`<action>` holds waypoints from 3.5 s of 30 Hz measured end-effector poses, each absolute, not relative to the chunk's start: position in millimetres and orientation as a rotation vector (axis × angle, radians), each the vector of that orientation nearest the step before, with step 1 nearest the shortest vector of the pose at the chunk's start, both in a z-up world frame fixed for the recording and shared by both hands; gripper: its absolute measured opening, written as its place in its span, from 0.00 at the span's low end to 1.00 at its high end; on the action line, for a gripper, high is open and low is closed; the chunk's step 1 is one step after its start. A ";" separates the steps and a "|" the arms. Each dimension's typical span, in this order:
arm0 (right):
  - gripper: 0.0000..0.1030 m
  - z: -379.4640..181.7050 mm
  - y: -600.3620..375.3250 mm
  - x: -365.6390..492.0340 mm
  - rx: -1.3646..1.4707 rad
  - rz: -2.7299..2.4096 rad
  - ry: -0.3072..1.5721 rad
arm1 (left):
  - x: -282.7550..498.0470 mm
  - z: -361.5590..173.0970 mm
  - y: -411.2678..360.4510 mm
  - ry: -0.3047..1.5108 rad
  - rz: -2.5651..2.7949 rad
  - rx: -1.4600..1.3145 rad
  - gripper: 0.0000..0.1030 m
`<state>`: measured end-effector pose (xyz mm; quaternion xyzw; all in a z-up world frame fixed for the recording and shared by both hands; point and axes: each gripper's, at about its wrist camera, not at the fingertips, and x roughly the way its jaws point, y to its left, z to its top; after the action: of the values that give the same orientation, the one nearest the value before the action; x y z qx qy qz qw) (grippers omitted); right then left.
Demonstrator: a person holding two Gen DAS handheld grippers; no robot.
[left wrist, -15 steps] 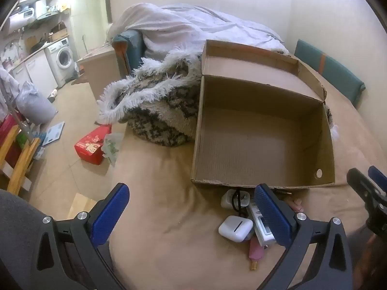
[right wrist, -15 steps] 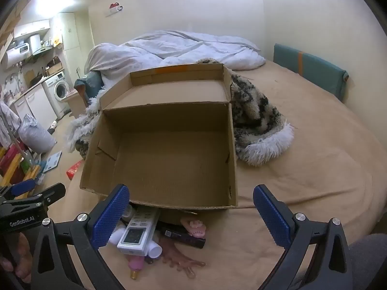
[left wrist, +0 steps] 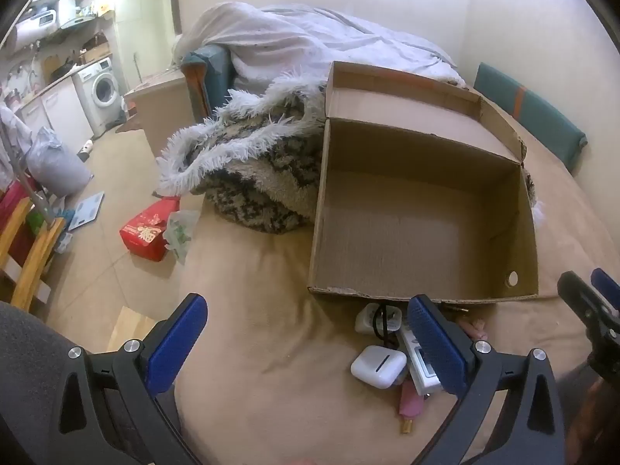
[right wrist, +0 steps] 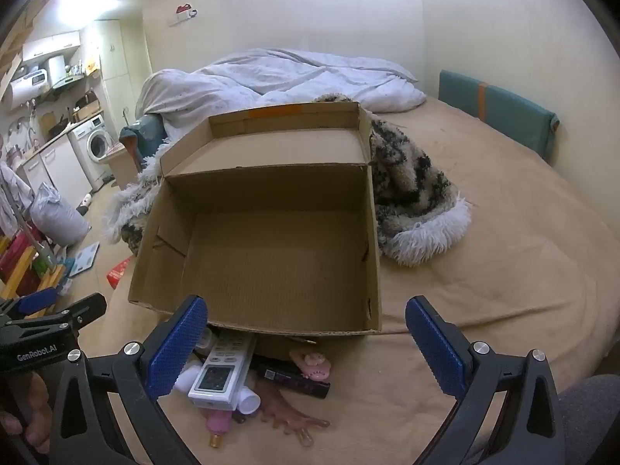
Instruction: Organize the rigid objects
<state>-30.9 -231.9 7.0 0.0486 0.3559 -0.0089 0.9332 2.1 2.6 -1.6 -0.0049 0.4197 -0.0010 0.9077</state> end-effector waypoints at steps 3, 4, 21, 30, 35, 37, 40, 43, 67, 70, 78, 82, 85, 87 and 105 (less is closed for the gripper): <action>1.00 4.2 -231.5 -27.9 0.099 -0.014 0.736 | 2.6 -5.4 2.7 0.866 0.000 -0.007 1.00; 1.00 5.2 -230.4 -27.1 0.097 -0.013 0.736 | 2.5 -5.2 2.9 0.867 -0.001 -0.008 1.00; 1.00 4.8 -230.5 -26.9 0.091 -0.014 0.730 | 2.6 2.2 7.7 0.864 0.012 -0.023 1.00; 1.00 3.7 -229.1 -28.0 0.090 -0.016 0.727 | 2.3 2.2 6.8 0.861 0.019 -0.018 1.00; 1.00 8.4 -231.2 -27.5 0.096 -0.017 0.721 | 2.2 2.8 7.2 0.859 0.027 -0.019 1.00; 1.00 8.7 -231.1 -27.4 0.096 -0.016 0.720 | 2.2 3.3 7.7 0.857 0.027 -0.021 1.00; 1.00 9.9 -231.2 -27.7 0.095 -0.014 0.711 | 2.3 3.1 7.7 0.857 0.027 -0.020 1.00; 1.00 12.5 -233.2 -30.3 0.104 -0.015 0.692 | 2.3 3.2 7.9 0.857 0.027 -0.018 1.00; 1.00 7.1 -229.8 -32.8 0.099 -0.014 0.695 | 2.3 3.4 10.4 0.856 0.026 -0.021 1.00; 1.00 6.1 -229.2 -33.4 0.098 -0.015 0.698 | 2.3 3.5 10.6 0.855 0.026 -0.021 1.00; 1.00 5.2 -229.2 -33.8 0.098 -0.015 0.698 | 2.3 3.1 11.1 0.860 0.027 -0.021 1.00; 1.00 4.6 -229.8 -32.1 0.097 -0.017 0.711 | 0.9 -1.4 11.5 0.863 0.079 0.007 1.00; 1.00 3.6 -231.3 -30.6 0.098 -0.019 0.719 | 2.2 -8.2 13.3 0.899 0.096 0.010 1.00; 1.00 3.8 -232.5 -29.1 0.098 -0.020 0.724 | 4.1 -12.4 15.4 0.921 0.097 0.006 1.00; 1.00 -52.9 -270.4 19.7 0.284 0.045 1.116 | 56.6 -76.8 -3.6 1.390 -0.095 0.090 0.88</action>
<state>19.7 -270.4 -52.9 0.1345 0.5275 0.0213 0.8386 56.6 -3.6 -76.8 0.0415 0.6398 -0.0439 0.7661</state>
